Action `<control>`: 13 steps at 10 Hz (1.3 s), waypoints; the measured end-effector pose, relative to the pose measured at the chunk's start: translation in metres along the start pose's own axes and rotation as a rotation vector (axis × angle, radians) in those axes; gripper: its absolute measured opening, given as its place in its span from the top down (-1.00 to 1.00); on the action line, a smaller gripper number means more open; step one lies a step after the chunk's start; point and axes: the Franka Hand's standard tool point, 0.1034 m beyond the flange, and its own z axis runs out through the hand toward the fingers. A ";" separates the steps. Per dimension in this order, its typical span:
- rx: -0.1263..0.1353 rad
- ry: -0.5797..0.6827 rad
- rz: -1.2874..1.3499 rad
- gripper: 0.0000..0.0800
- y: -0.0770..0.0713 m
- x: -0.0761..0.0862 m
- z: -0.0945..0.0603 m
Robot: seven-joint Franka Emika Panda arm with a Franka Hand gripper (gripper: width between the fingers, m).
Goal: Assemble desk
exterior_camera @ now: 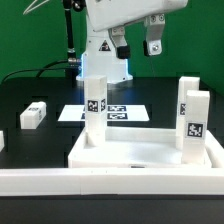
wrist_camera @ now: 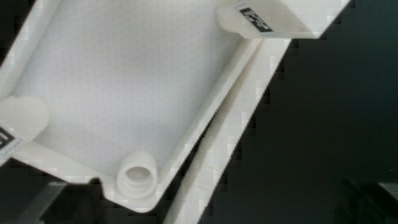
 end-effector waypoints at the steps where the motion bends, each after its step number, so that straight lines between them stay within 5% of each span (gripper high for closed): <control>1: 0.000 0.004 -0.138 -0.62 0.010 0.011 -0.001; 3: 0.001 -0.002 -0.357 -0.62 0.051 0.035 -0.015; 4: -0.008 -0.006 -0.509 -0.62 0.083 0.055 -0.017; 6: -0.036 -0.018 -0.688 -0.62 0.135 0.090 -0.010; 11: -0.057 -0.073 -0.740 -0.62 0.145 0.085 0.001; 12: -0.074 -0.136 -0.745 -0.62 0.149 0.082 0.005; 13: -0.121 -0.213 -0.755 -0.62 0.165 0.081 0.021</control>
Offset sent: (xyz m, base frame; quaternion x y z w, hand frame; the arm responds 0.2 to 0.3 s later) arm -0.0620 -0.0976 -0.0083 0.0241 -0.0243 -0.2777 0.9600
